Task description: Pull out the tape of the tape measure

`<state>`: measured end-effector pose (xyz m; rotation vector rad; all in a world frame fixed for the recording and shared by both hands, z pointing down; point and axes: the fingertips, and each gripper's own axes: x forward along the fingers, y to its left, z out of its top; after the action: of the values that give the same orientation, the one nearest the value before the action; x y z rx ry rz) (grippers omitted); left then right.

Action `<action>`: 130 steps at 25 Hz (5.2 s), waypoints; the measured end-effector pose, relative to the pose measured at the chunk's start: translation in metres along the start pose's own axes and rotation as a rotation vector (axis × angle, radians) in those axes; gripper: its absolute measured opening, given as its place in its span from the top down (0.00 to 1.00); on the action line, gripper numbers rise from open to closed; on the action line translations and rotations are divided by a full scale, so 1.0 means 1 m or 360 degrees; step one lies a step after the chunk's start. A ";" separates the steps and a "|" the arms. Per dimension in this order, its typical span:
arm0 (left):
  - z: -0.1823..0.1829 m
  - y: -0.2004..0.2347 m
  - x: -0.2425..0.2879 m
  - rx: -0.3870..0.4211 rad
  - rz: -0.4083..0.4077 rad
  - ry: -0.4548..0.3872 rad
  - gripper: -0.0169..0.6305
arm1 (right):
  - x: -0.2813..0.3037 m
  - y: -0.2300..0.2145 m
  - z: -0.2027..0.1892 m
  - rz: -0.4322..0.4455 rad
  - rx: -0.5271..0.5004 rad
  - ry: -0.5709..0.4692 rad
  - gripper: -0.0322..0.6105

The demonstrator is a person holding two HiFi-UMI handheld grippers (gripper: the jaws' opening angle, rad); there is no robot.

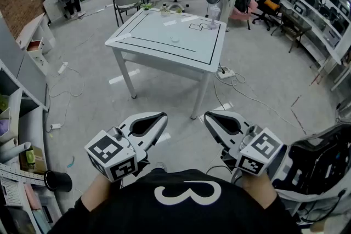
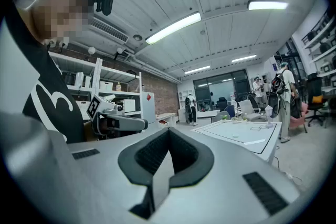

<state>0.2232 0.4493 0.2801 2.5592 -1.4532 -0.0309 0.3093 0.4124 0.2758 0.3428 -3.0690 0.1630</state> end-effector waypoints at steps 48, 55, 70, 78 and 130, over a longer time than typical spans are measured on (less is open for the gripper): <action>0.026 0.339 0.161 -0.0195 -0.0148 0.0160 0.66 | 0.234 -0.259 -0.015 -0.0452 0.0149 0.0173 0.55; 0.017 0.420 0.193 -0.0179 -0.0148 0.0220 0.66 | 0.295 -0.312 -0.034 -0.0490 0.0182 0.0220 0.54; 0.003 0.493 0.255 -0.0216 -0.0082 0.0308 0.65 | 0.343 -0.402 -0.060 -0.0479 0.0221 0.0336 0.54; -0.006 0.546 0.311 -0.0256 0.0014 0.0408 0.65 | 0.389 -0.477 -0.081 -0.0352 0.0261 0.0469 0.54; -0.065 0.683 0.356 -0.0416 -0.0037 0.0695 0.66 | 0.516 -0.576 -0.231 -0.0309 0.0144 0.1214 0.61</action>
<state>-0.1647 -0.1837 0.4959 2.1945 -1.1671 0.2956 -0.0565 -0.2329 0.5935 0.4509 -2.2694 0.3333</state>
